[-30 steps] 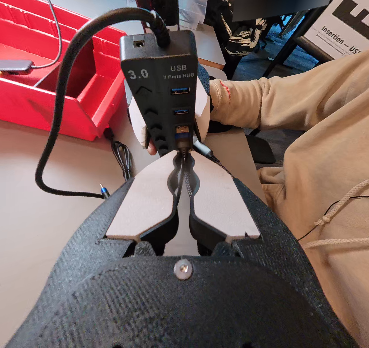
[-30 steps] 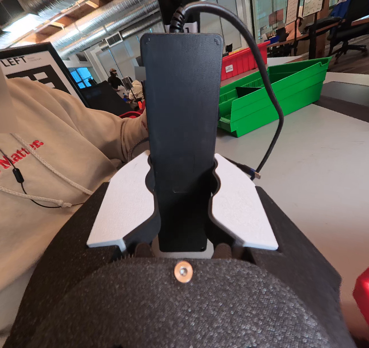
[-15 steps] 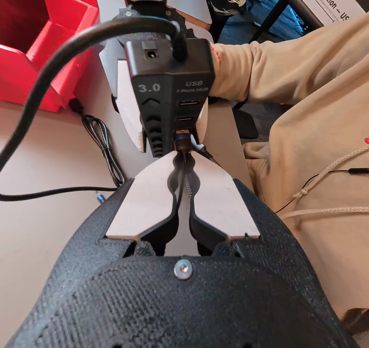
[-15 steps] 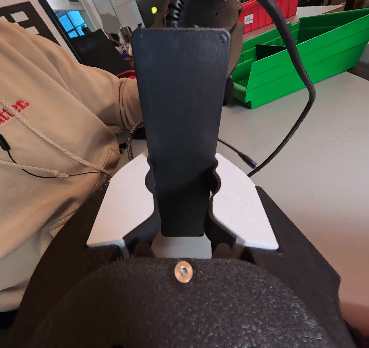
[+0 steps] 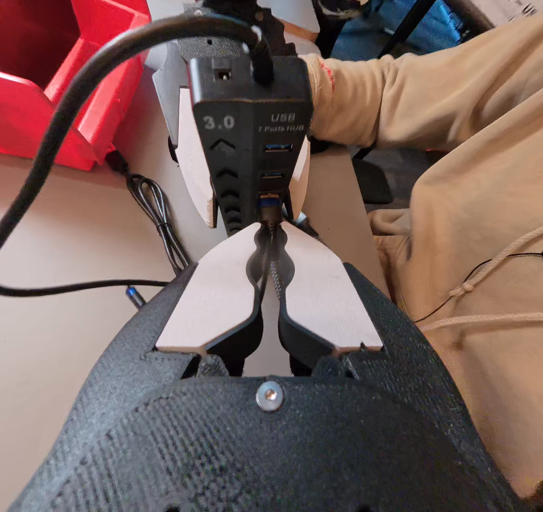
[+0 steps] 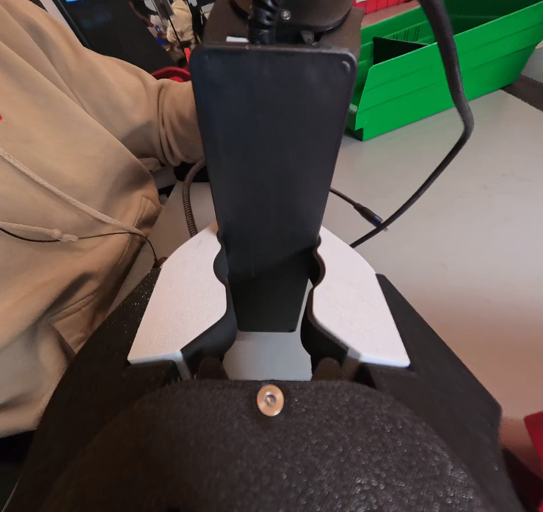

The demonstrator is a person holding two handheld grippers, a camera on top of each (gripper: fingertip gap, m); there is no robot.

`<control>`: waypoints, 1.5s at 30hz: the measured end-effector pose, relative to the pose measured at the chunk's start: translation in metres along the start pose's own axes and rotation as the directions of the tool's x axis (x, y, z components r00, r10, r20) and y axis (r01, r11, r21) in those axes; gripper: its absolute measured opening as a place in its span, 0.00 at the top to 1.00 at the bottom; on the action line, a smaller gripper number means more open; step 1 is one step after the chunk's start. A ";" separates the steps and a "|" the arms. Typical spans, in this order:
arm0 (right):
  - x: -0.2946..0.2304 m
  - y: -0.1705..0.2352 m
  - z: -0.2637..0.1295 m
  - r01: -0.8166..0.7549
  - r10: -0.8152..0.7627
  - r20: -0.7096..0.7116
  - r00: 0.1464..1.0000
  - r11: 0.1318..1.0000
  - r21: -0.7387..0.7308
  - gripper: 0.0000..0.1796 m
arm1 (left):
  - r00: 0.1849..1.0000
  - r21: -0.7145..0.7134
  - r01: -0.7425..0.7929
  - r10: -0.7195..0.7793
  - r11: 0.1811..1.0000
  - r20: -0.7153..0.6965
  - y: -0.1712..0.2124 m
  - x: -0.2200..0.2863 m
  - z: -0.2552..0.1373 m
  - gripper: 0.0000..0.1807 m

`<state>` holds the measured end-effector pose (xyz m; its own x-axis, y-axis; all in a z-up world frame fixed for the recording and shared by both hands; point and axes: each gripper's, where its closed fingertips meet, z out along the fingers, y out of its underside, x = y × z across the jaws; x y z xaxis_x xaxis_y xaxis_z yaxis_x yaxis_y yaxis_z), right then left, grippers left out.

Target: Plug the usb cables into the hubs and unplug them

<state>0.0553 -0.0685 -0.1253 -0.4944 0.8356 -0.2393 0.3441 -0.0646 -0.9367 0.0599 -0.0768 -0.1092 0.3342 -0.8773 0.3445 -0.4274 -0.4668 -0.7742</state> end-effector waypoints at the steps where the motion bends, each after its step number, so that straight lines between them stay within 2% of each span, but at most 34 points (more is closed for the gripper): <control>1: 0.000 0.000 0.001 -0.004 0.004 0.001 1.000 1.000 0.004 0.70 | 1.000 -0.004 -0.003 0.003 1.000 0.001 0.000 0.001 0.000 0.97; 7: 0.002 0.001 0.002 0.001 -0.001 -0.013 1.000 1.000 -0.004 0.70 | 1.000 0.004 0.008 -0.008 1.000 -0.015 0.002 -0.001 0.000 0.97; 13: 0.008 -0.017 -0.005 0.001 0.005 -0.068 0.998 0.996 0.092 0.70 | 0.999 0.109 0.039 -0.038 0.993 -0.007 -0.013 -0.006 -0.011 0.96; 23: 0.031 -0.035 -0.022 0.072 -0.024 -0.294 0.956 0.985 0.155 0.67 | 0.992 0.098 0.043 -0.054 0.994 0.113 -0.009 -0.027 -0.017 0.97; 28: 0.022 -0.036 -0.014 0.013 0.024 -0.199 0.980 0.983 0.183 0.65 | 0.998 0.051 -0.002 -0.001 0.999 0.066 -0.006 -0.014 -0.013 0.97; 31: 0.011 -0.035 -0.009 0.059 -0.036 -0.159 0.987 0.988 0.142 0.69 | 0.999 0.015 -0.020 0.019 1.000 0.043 -0.001 -0.008 -0.012 0.97; 33: 0.006 -0.042 -0.010 0.111 -0.088 -0.181 0.980 0.986 0.124 0.70 | 0.998 0.030 -0.051 0.050 0.998 0.035 -0.004 -0.003 -0.015 0.96; 35: -0.001 -0.054 -0.014 0.131 -0.105 -0.184 0.977 0.983 0.132 0.70 | 0.995 0.104 -0.100 0.097 0.990 0.038 -0.018 0.005 -0.025 0.96; 37: -0.005 -0.070 -0.021 0.161 -0.132 -0.198 0.971 0.977 0.140 0.70 | 0.988 0.208 -0.143 0.129 0.968 0.080 -0.037 0.011 -0.045 0.90; 40: -0.009 -0.099 -0.040 0.213 -0.180 -0.233 0.956 0.969 0.123 0.70 | 0.959 0.322 -0.222 0.147 0.920 0.241 -0.054 0.009 -0.084 0.83; 42: -0.011 -0.122 -0.055 0.253 -0.221 -0.265 0.939 0.963 0.095 0.70 | 0.934 0.369 -0.237 0.106 0.899 0.341 -0.052 0.002 -0.106 0.82; 45: -0.007 -0.158 -0.080 0.305 -0.273 -0.331 0.903 0.951 0.049 0.70 | 0.900 0.407 -0.218 0.022 0.887 0.436 -0.028 -0.010 -0.124 0.81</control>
<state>0.0685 -0.0205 0.0452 -0.2764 0.9531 0.1237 0.1377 0.1667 -0.9763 -0.0352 -0.0686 -0.0251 0.6574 -0.7510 0.0617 -0.1106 -0.1772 -0.9780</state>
